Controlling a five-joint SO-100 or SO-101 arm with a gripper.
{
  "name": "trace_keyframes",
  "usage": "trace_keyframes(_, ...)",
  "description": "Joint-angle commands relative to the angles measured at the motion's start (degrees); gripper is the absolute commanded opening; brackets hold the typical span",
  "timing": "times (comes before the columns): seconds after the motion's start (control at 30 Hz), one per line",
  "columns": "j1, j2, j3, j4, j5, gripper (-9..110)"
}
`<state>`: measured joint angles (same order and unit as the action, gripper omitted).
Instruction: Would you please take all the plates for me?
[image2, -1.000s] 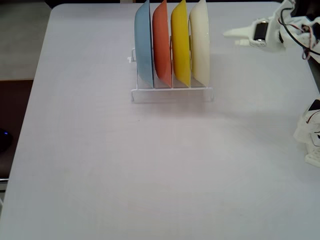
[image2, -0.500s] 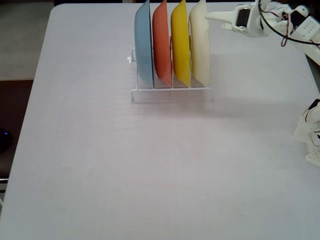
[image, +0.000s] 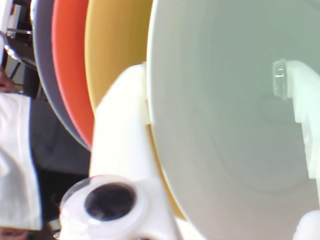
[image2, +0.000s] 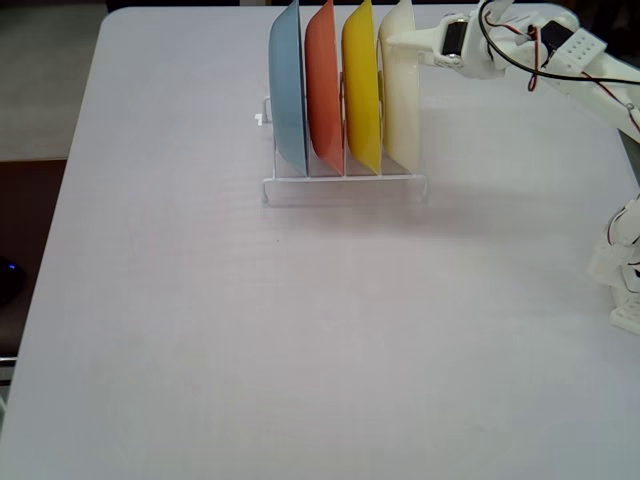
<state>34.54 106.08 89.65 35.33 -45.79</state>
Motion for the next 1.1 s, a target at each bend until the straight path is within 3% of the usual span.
trace_keyframes(0.0,-0.7,-0.8,-6.1,-1.1,0.0,13)
trace_keyframes(0.1,-1.1,-2.0,-9.1,0.1,0.4,0)
trace_keyframes(0.77,1.7,-2.6,-49.4,24.6,4.3,-1)
trace_keyframes(1.07,0.3,7.4,-50.4,27.6,10.4,-1)
